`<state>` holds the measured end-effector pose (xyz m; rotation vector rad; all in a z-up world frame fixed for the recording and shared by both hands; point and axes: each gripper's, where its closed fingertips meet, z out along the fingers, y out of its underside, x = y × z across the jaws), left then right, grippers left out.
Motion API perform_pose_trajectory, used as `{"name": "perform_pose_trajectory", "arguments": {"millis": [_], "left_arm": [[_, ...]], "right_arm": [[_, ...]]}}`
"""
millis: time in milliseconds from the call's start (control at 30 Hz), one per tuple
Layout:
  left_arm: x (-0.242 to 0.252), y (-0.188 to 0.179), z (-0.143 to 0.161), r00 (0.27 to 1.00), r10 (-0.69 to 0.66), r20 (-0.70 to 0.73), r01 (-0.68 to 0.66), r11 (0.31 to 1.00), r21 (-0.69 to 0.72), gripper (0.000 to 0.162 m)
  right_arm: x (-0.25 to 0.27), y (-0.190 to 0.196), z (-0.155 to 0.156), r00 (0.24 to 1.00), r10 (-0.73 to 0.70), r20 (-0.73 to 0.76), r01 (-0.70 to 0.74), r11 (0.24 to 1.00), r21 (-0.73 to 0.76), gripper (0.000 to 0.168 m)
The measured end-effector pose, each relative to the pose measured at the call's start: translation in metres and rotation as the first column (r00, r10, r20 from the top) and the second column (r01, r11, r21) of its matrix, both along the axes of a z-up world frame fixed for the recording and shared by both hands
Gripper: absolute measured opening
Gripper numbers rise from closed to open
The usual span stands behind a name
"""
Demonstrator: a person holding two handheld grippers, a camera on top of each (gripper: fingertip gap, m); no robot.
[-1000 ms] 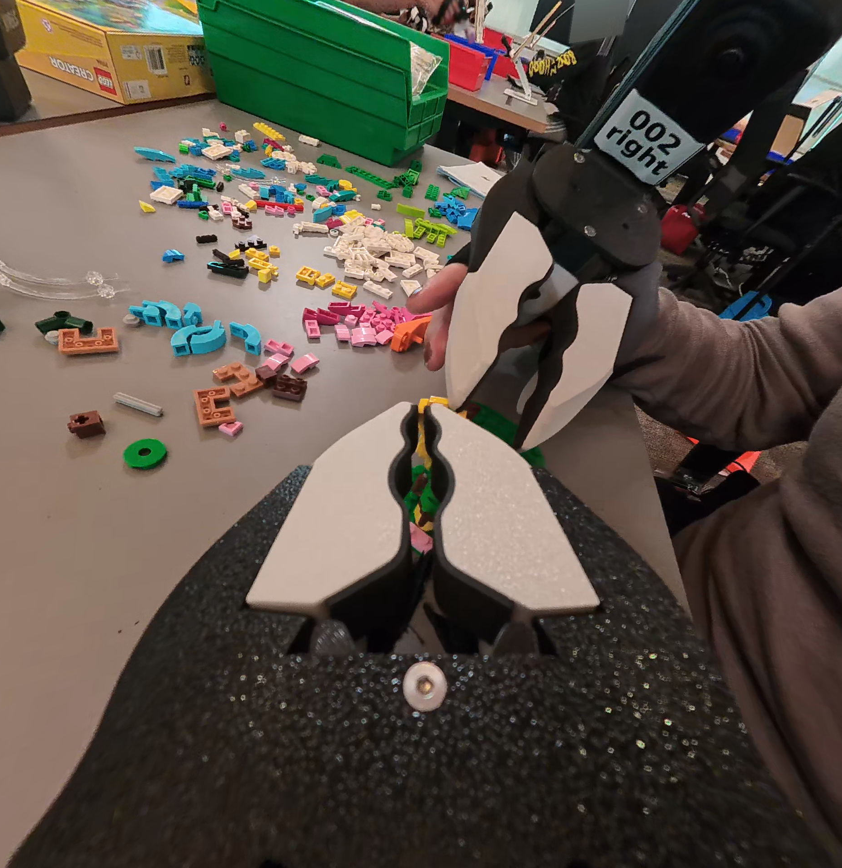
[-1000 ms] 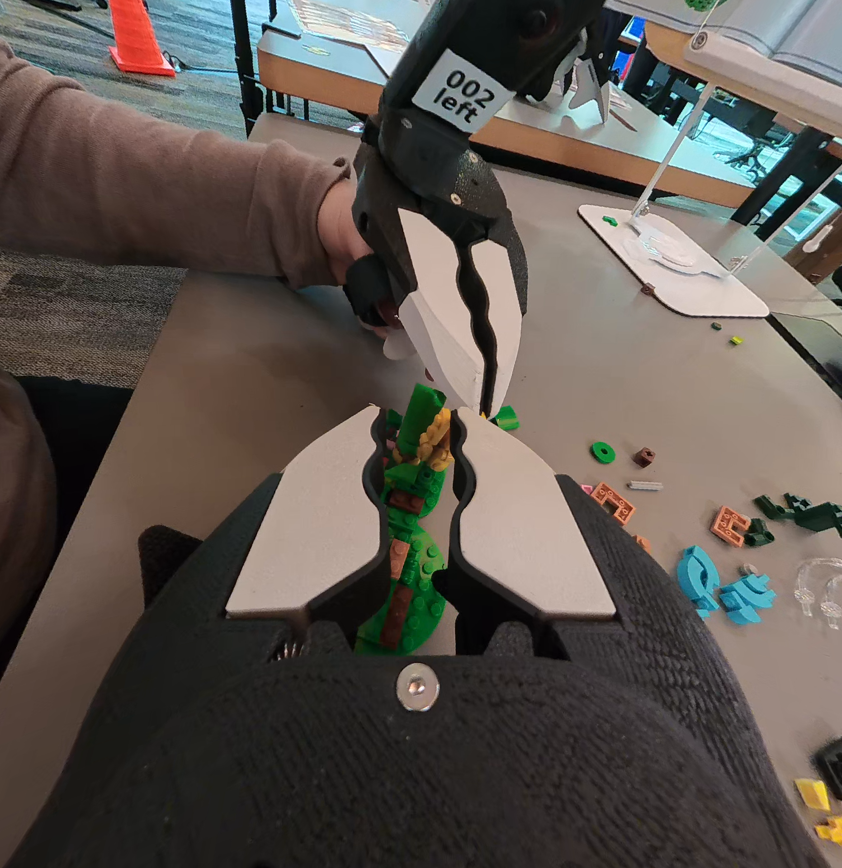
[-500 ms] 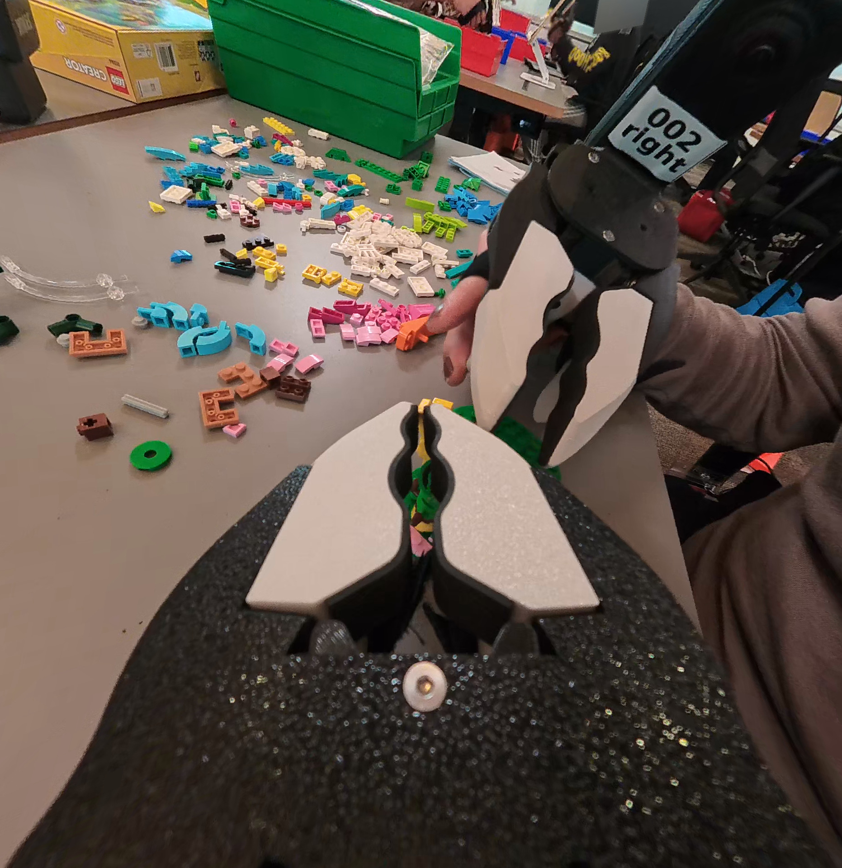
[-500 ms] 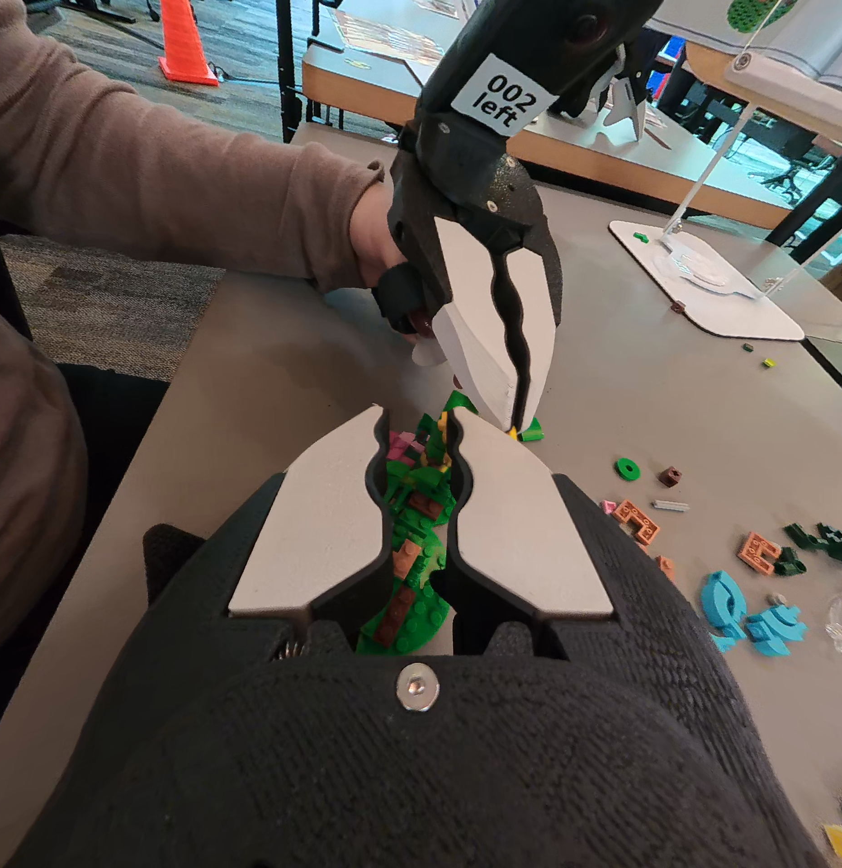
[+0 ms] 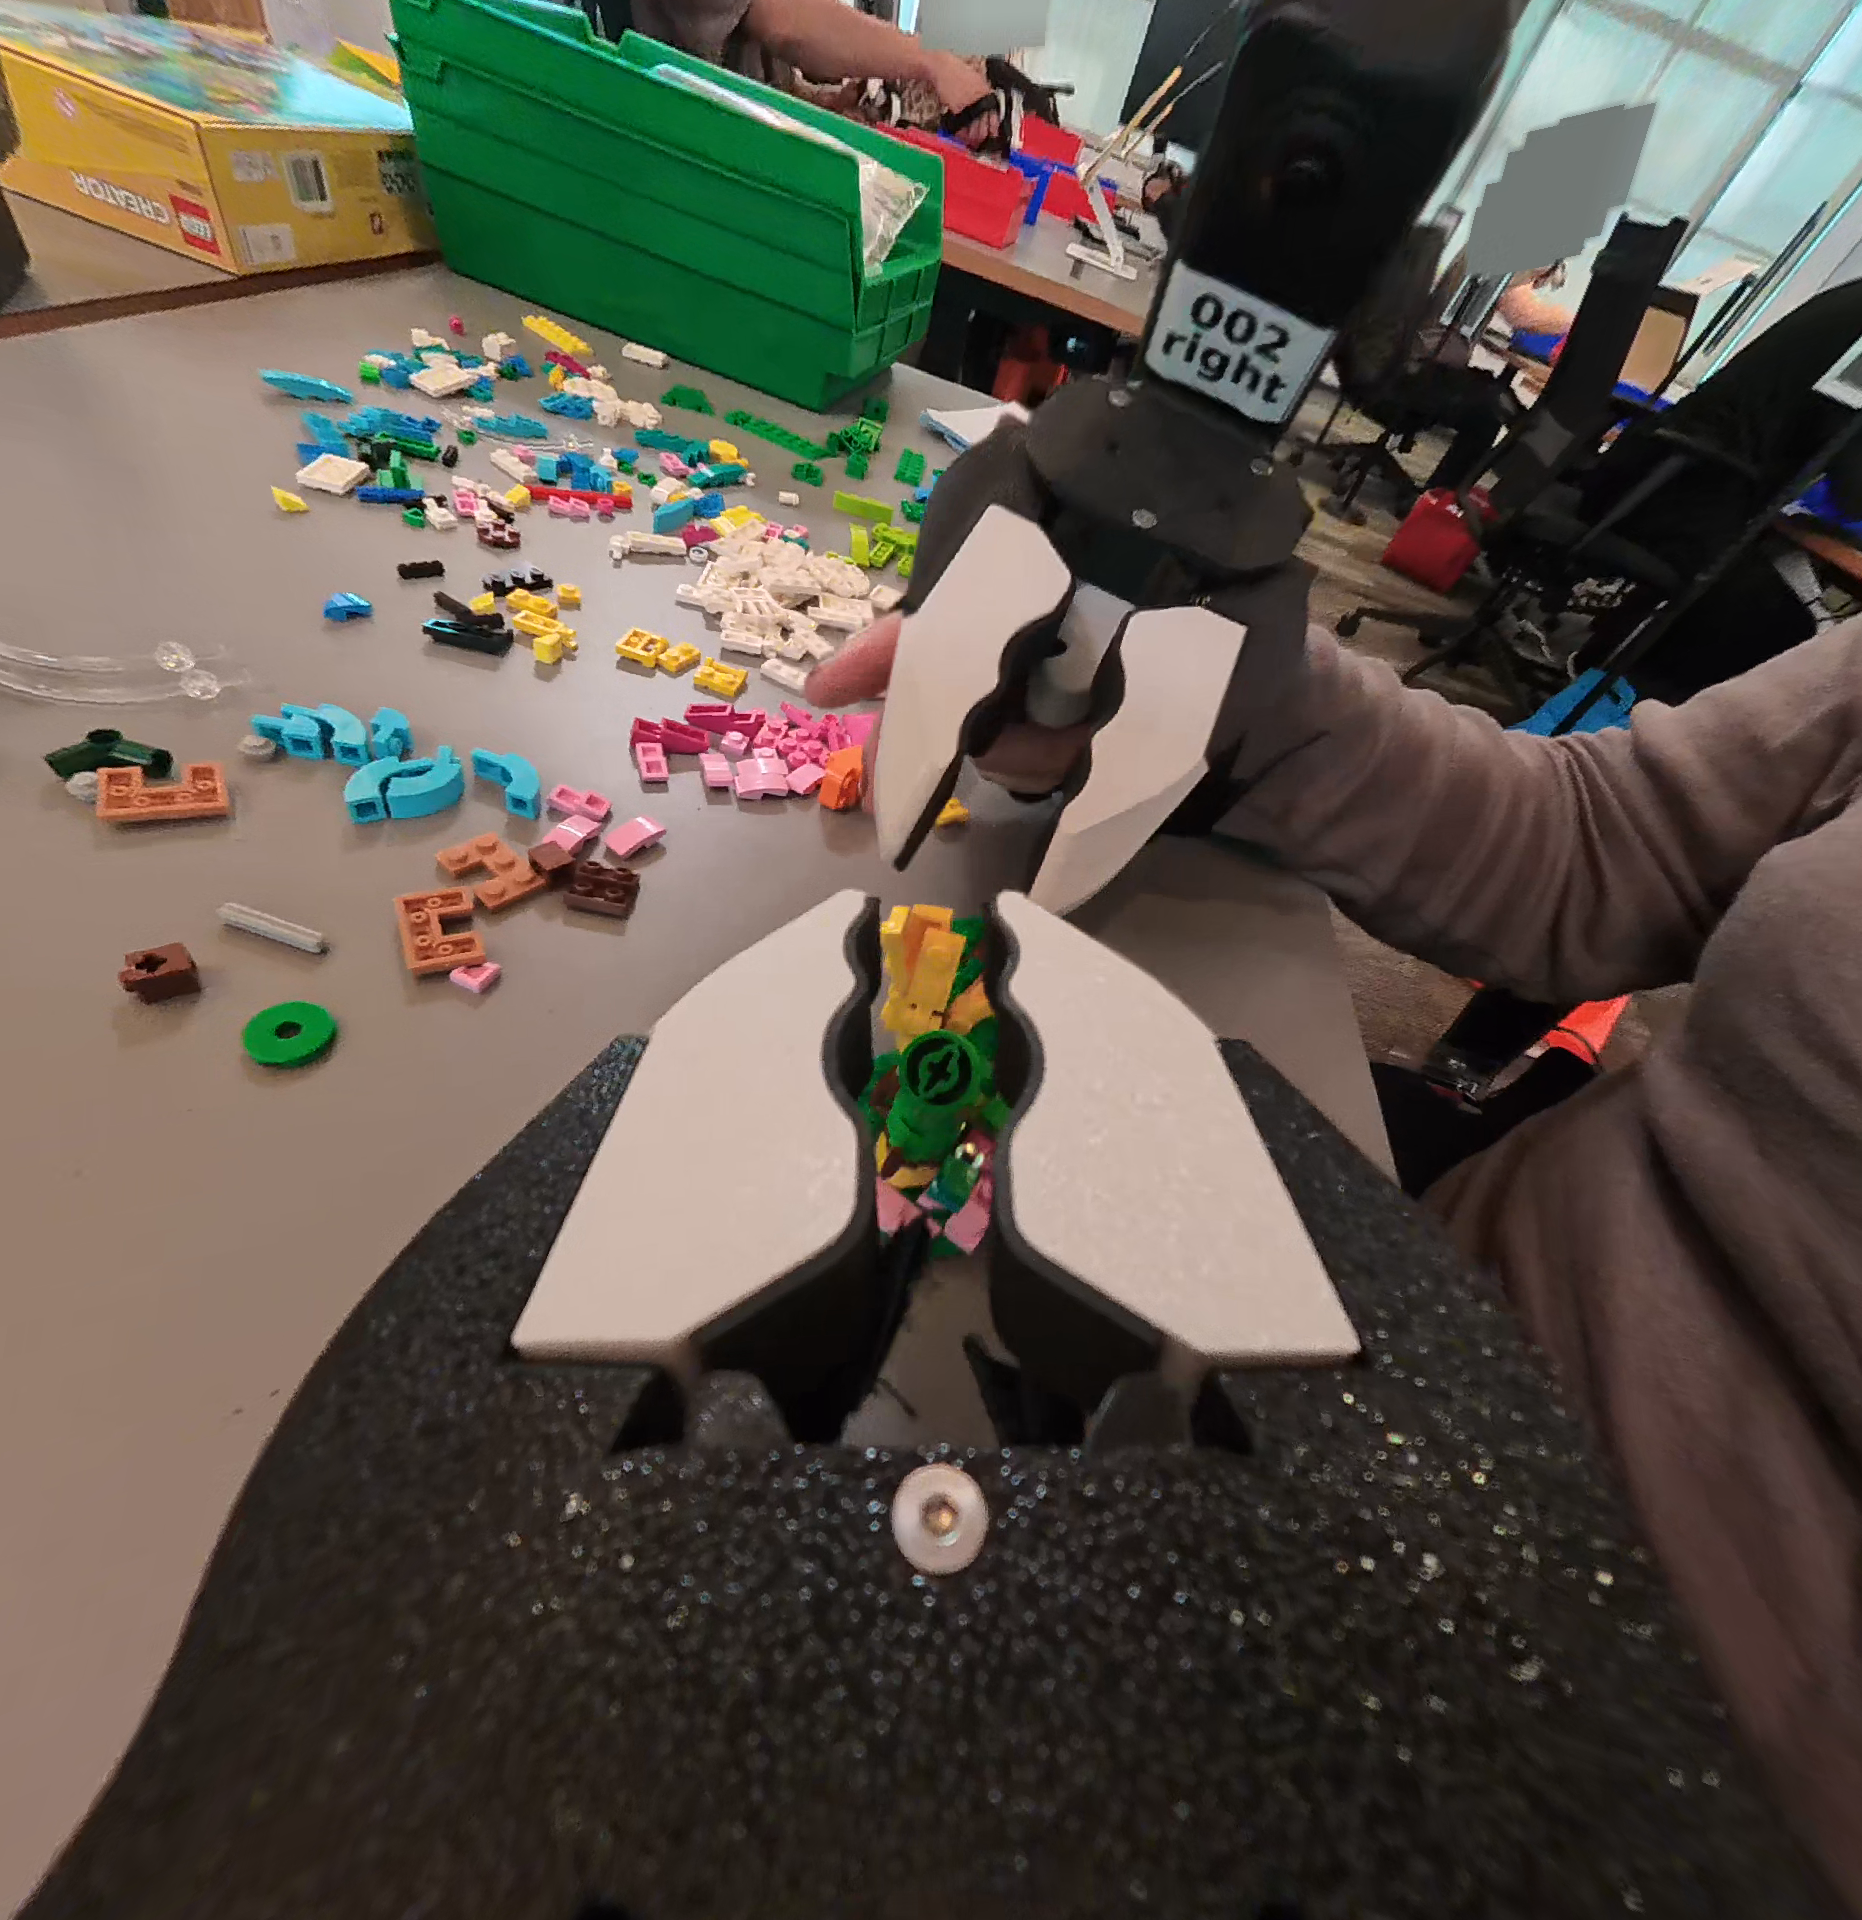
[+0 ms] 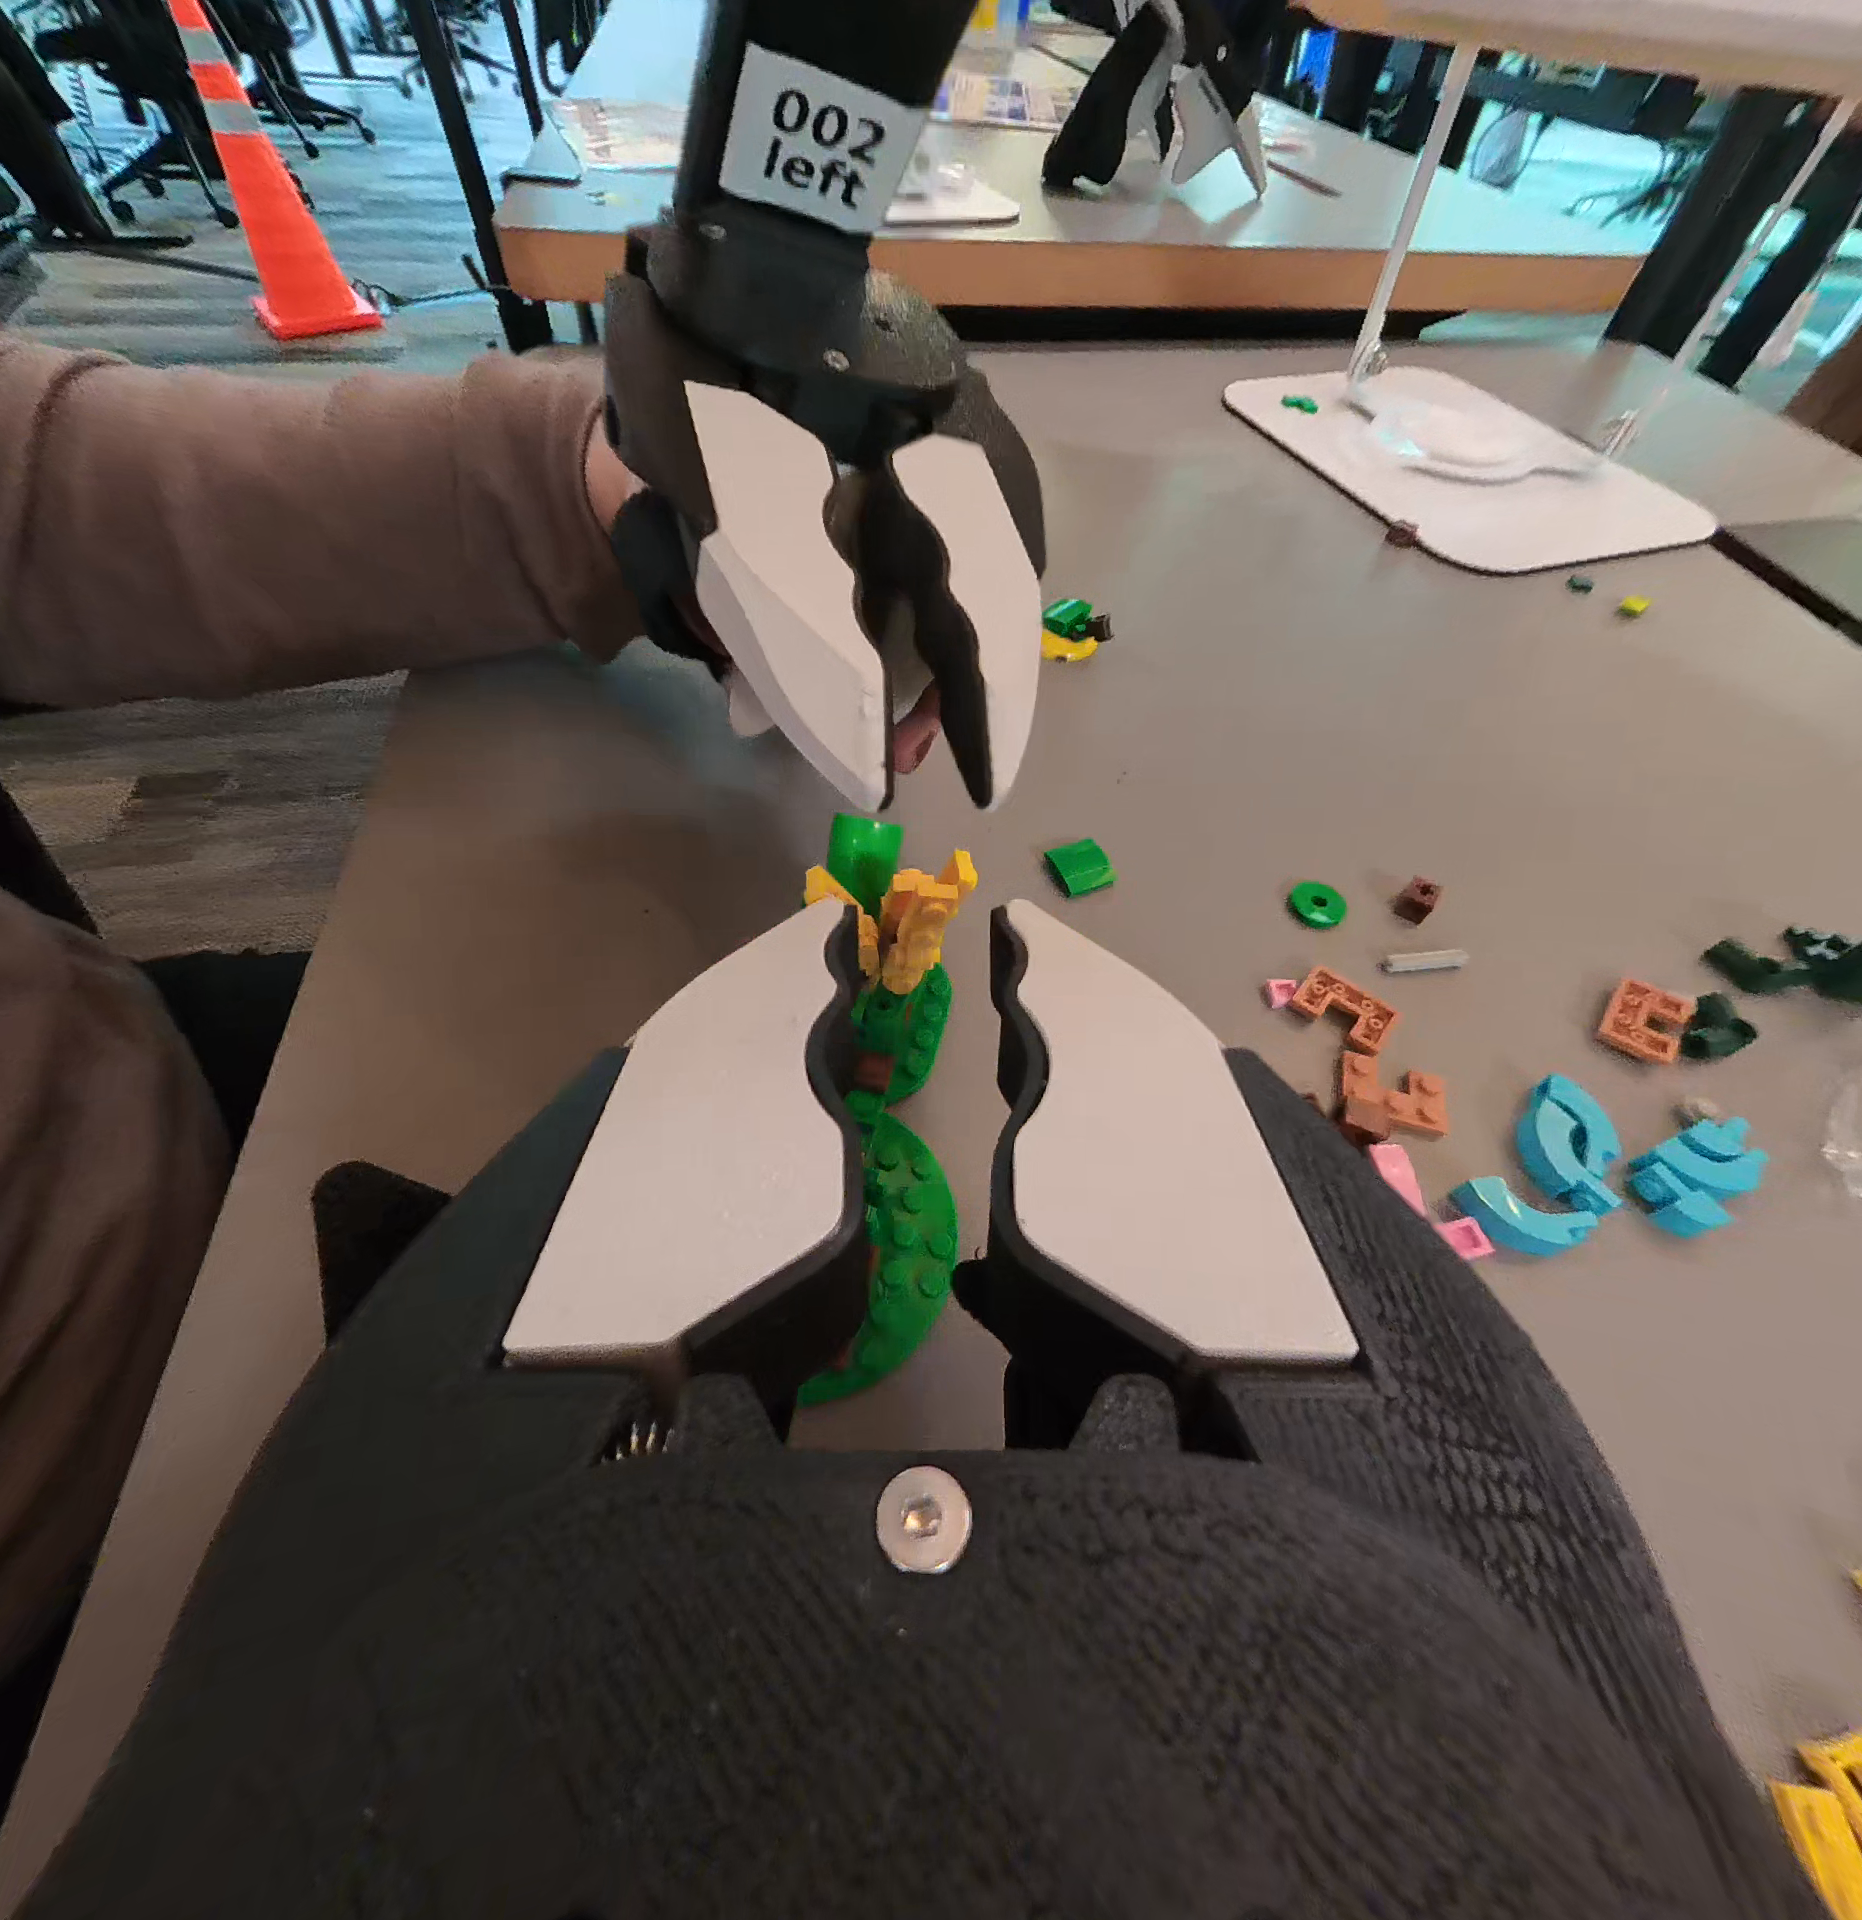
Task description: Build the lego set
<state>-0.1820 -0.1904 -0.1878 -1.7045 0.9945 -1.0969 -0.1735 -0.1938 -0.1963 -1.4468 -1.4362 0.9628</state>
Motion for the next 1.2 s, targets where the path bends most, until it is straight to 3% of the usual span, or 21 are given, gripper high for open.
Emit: {"name": "perform_pose_trajectory", "arguments": {"millis": [333,600,833,967,1200], "left_arm": [[0.001,-0.005,-0.010,0.978,-0.005,-0.209,0.018,0.998,0.062,0.015],[-0.001,-0.007,-0.010,0.971,0.000,-0.239,0.020,0.996,0.081,0.011],[-0.001,-0.012,-0.012,0.969,-0.015,-0.247,0.032,0.997,0.067,0.010],[0.000,-0.013,-0.015,0.968,-0.015,-0.250,0.034,0.997,0.072,0.008],[0.000,-0.007,-0.004,0.968,0.089,-0.233,-0.047,0.983,0.179,0.017]], "right_arm": [[-0.009,0.000,-0.012,0.995,0.038,0.091,-0.034,0.999,-0.041,0.018],[-0.007,-0.001,-0.003,0.995,0.077,0.055,-0.072,0.994,-0.087,0.016],[-0.012,0.000,-0.009,0.985,0.126,0.116,-0.116,0.989,-0.093,0.016],[-0.013,-0.002,-0.012,0.981,0.149,0.127,-0.137,0.986,-0.094,0.008],[-0.012,-0.002,-0.012,0.985,0.124,0.118,-0.121,0.992,-0.035,0.007]]}}
